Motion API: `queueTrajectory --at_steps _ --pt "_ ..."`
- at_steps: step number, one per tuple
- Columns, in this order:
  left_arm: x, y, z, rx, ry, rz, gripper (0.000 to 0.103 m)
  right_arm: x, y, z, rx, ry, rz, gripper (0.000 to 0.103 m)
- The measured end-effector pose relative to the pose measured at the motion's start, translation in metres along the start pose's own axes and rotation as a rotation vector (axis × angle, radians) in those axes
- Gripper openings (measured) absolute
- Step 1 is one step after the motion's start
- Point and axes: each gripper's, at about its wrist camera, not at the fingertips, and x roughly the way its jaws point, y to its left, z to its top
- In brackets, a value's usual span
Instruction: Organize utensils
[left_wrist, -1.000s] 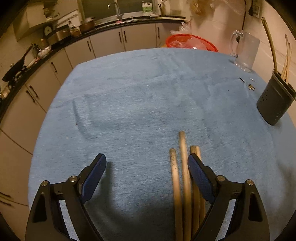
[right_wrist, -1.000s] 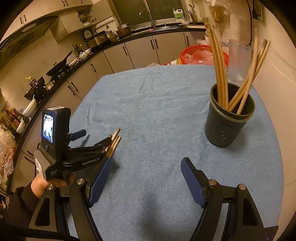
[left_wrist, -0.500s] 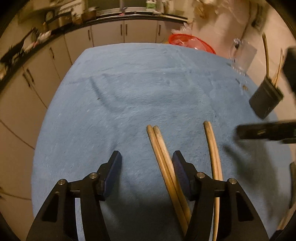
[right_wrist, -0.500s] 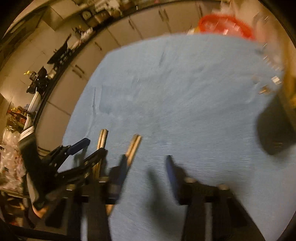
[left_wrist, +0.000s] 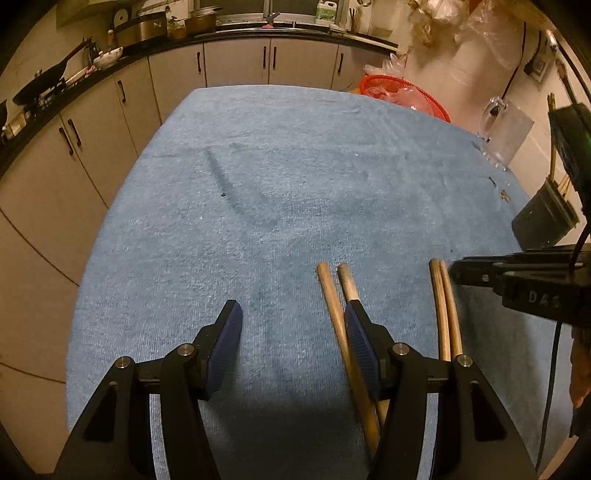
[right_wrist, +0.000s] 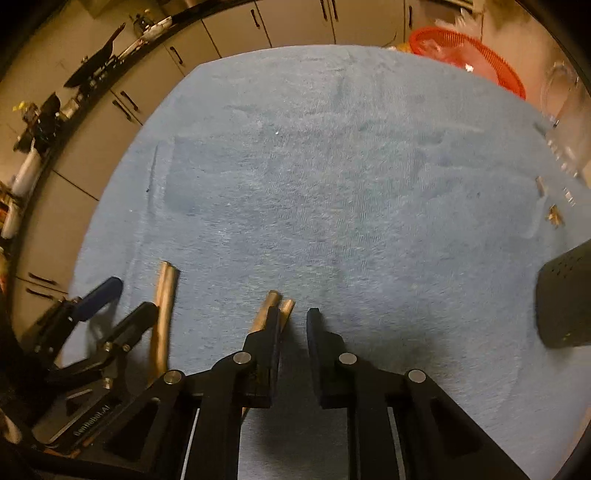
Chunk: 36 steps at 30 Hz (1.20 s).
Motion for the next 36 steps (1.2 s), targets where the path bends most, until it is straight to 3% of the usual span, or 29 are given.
queueTrajectory --at_steps 1,3,6,8,10,11,14,15,25,29,33,36 --pt "0.003 -0.005 0.002 0.022 0.004 0.021 0.058 0.002 -0.002 -0.001 -0.019 0.005 -0.053 0.008" --pt "0.003 -0.009 0.002 0.067 0.01 0.064 0.058 0.002 -0.006 0.0 -0.017 -0.003 -0.037 0.003" --pt "0.006 -0.009 0.006 0.073 0.01 0.063 0.056 0.001 -0.019 -0.001 0.009 0.001 -0.023 0.001" --pt "0.007 -0.006 0.009 0.081 0.014 0.065 0.049 -0.001 -0.029 -0.002 0.028 -0.001 -0.007 0.001" --pt "0.005 -0.001 0.01 0.085 0.019 0.061 0.035 -0.002 -0.038 -0.004 0.058 0.004 0.044 0.001" --pt "0.003 0.005 0.009 0.084 0.023 0.063 0.032 -0.002 -0.041 -0.006 0.066 0.005 0.067 0.002" --pt "-0.002 0.017 0.007 0.072 0.036 0.059 0.024 -0.003 -0.043 -0.008 0.096 0.023 0.161 0.022" --pt "-0.003 0.02 0.006 0.071 0.04 0.064 0.02 -0.003 -0.041 -0.008 0.09 0.024 0.164 0.022" --pt "-0.012 0.029 -0.008 0.043 0.025 0.064 0.018 0.005 -0.004 0.003 0.039 0.046 0.093 0.022" --pt "-0.011 0.026 -0.007 0.041 0.024 0.078 0.018 0.012 0.014 0.012 -0.002 0.051 0.02 0.022" --pt "-0.012 0.024 -0.006 0.043 0.028 0.078 0.018 0.015 0.031 0.018 -0.098 0.039 -0.11 0.012" --pt "-0.015 0.031 -0.008 0.036 0.033 0.044 0.016 0.015 0.032 0.017 -0.129 0.025 -0.123 0.007"
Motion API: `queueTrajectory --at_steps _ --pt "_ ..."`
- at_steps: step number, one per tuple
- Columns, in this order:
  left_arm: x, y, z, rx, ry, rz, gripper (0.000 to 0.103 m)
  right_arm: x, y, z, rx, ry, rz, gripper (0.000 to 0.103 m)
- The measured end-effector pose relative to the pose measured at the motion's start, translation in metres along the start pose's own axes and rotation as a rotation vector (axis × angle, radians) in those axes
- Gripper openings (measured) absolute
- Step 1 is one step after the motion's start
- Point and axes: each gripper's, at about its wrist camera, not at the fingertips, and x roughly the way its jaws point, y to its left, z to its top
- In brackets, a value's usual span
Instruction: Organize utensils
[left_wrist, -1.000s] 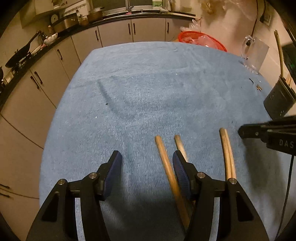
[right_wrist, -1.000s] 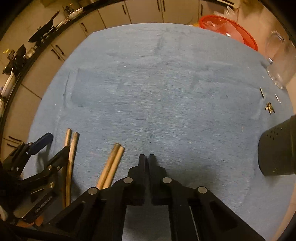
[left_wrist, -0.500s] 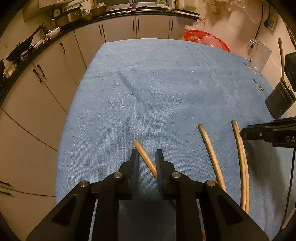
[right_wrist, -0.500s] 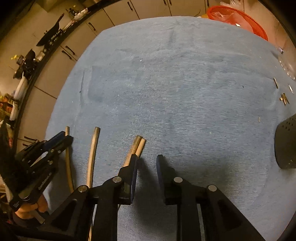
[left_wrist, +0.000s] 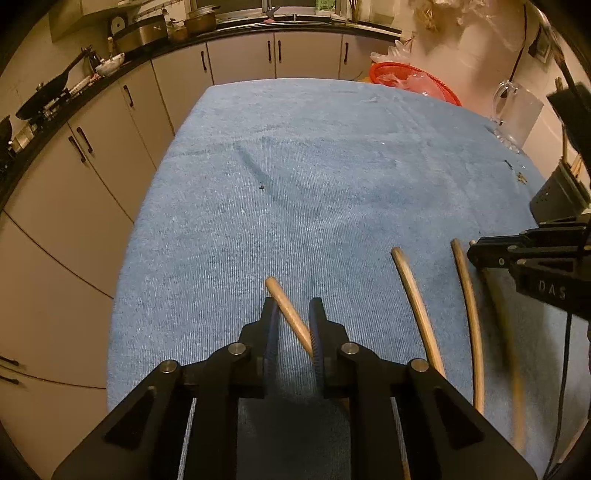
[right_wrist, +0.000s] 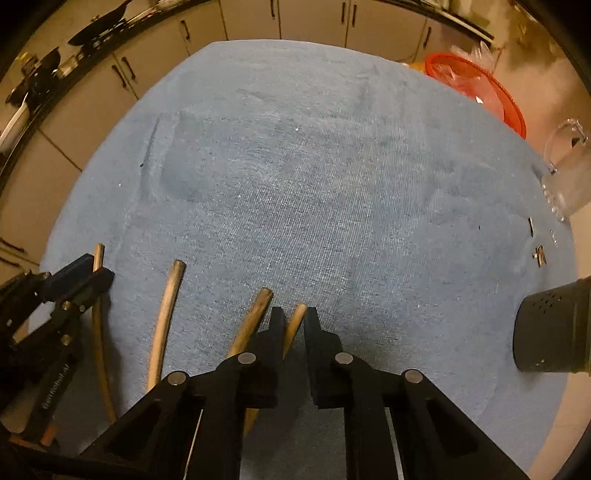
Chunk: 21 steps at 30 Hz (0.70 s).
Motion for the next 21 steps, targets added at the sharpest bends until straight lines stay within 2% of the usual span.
queueTrajectory --at_steps 4,10,14,17,21 --pt "-0.002 0.012 0.0 -0.049 0.017 -0.047 0.016 -0.001 -0.02 -0.008 0.025 0.003 0.001 0.005" --pt "0.0 -0.001 0.004 -0.031 0.03 0.004 0.016 -0.001 -0.04 -0.009 0.053 -0.009 0.031 0.005" --pt "0.006 -0.001 0.018 -0.068 0.054 -0.001 0.016 0.0 -0.041 -0.01 0.05 -0.015 0.03 0.005" --pt "0.008 0.001 0.023 -0.082 0.074 -0.007 0.01 -0.004 -0.04 -0.015 0.052 -0.031 0.043 0.005" --pt "0.007 0.017 0.025 -0.184 0.087 -0.08 0.007 -0.006 -0.052 -0.02 0.092 -0.058 0.107 0.004"
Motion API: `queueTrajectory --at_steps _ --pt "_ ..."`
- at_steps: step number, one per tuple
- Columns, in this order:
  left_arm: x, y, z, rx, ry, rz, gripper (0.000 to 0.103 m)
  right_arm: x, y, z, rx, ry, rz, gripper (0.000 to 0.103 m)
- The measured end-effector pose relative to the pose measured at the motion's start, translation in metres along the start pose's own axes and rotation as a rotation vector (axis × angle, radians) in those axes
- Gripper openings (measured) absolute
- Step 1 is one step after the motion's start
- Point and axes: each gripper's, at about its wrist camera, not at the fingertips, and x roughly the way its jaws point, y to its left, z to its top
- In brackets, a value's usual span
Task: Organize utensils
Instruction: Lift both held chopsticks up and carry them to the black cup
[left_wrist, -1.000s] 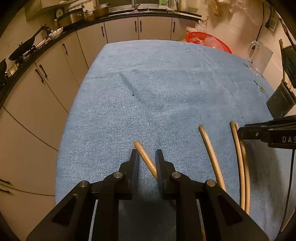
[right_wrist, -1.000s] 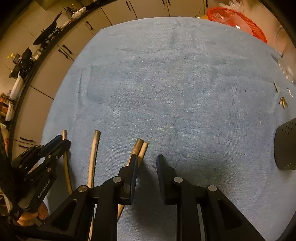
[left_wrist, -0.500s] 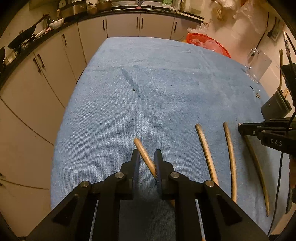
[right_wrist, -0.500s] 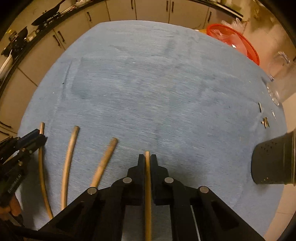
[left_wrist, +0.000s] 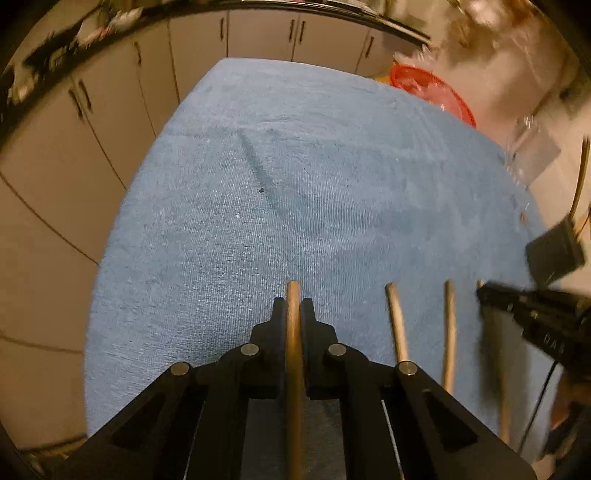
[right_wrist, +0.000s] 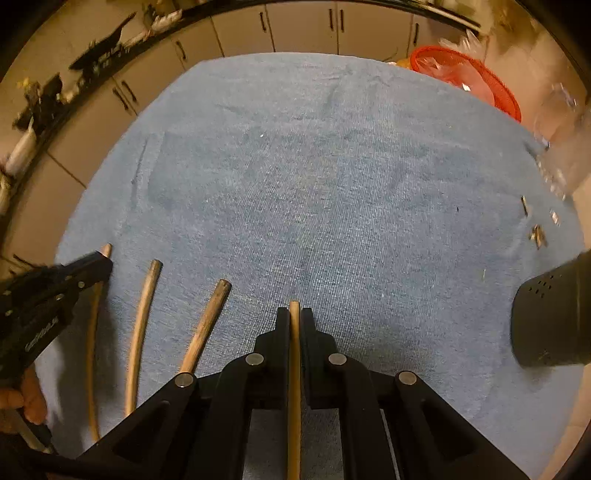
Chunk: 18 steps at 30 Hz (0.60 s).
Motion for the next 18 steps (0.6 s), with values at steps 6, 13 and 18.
queueTrajectory --at_steps 6,13,18 --pt "-0.033 0.002 0.001 -0.036 -0.1 -0.048 0.006 -0.032 -0.01 -0.014 0.029 -0.074 0.08 0.004" --pt "-0.099 -0.029 0.003 0.06 -0.268 -0.091 0.006 -0.108 -0.007 -0.024 -0.018 -0.229 0.135 0.004" --pt "-0.14 -0.06 0.005 0.139 -0.402 -0.086 0.007 -0.155 -0.006 -0.035 -0.063 -0.329 0.148 0.004"
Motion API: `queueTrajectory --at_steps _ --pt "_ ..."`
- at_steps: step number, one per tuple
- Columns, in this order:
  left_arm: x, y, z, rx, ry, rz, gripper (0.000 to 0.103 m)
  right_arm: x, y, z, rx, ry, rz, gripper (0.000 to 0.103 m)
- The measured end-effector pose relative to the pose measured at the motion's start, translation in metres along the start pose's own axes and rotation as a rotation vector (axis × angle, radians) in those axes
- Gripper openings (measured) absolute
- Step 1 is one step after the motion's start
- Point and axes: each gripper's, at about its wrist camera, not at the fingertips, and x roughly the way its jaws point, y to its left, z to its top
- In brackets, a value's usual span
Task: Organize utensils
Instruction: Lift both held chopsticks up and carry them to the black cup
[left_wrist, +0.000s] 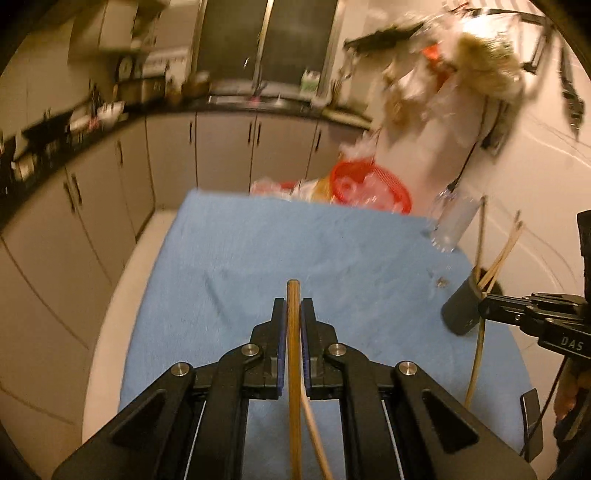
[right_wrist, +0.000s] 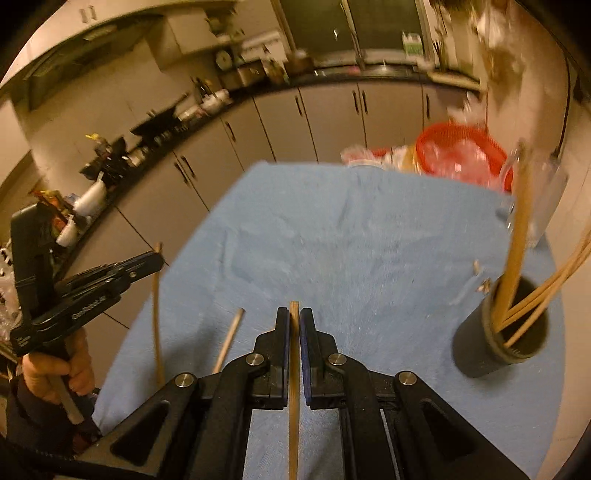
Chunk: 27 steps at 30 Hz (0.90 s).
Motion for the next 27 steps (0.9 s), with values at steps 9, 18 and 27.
queueTrajectory --at_steps 9,18,27 --pt "-0.034 -0.034 0.024 0.04 -0.176 -0.002 0.006 -0.068 0.011 0.008 -0.038 -0.139 -0.015 0.004" --pt "-0.038 -0.043 0.04 0.005 -0.251 0.014 0.006 -0.102 0.011 0.028 -0.041 -0.211 -0.045 0.004" --pt "-0.031 -0.071 0.047 0.047 -0.276 0.013 0.006 -0.127 -0.001 0.038 -0.037 -0.235 -0.095 0.004"
